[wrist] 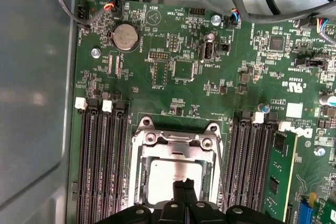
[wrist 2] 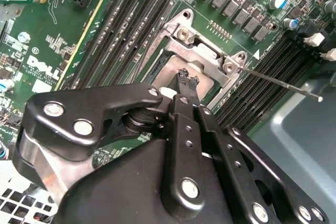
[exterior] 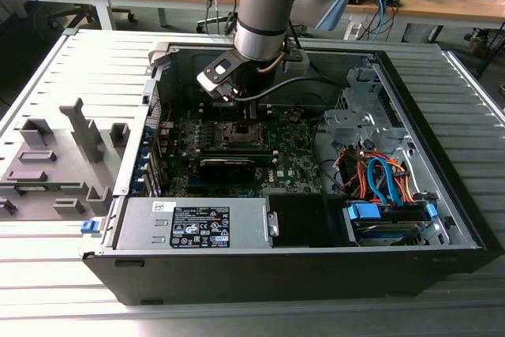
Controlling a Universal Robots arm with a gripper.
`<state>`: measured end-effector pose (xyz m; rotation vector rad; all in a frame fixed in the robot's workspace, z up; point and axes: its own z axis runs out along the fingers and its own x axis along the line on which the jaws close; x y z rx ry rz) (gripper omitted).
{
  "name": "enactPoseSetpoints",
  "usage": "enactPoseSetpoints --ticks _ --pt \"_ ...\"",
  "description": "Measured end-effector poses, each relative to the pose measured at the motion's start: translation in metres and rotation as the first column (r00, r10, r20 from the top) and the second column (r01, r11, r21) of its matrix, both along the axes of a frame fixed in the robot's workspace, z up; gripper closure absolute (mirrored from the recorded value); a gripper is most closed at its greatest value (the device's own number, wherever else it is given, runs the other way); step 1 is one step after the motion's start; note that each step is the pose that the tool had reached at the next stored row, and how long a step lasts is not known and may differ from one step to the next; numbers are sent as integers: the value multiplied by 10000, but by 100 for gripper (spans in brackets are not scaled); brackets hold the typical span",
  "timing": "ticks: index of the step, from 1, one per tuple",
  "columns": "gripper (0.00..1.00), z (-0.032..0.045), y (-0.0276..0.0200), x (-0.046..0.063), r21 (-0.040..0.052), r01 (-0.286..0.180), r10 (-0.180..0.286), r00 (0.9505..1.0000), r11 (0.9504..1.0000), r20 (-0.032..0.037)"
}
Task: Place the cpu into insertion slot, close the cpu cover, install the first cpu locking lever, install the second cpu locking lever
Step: 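Close the cpu cover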
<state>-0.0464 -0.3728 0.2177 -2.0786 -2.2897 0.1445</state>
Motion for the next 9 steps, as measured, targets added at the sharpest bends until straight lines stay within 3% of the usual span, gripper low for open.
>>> enactPoseSetpoints --ticks 9 --pt "89 -28 0 -64 0 0 0 10000 10000 1"
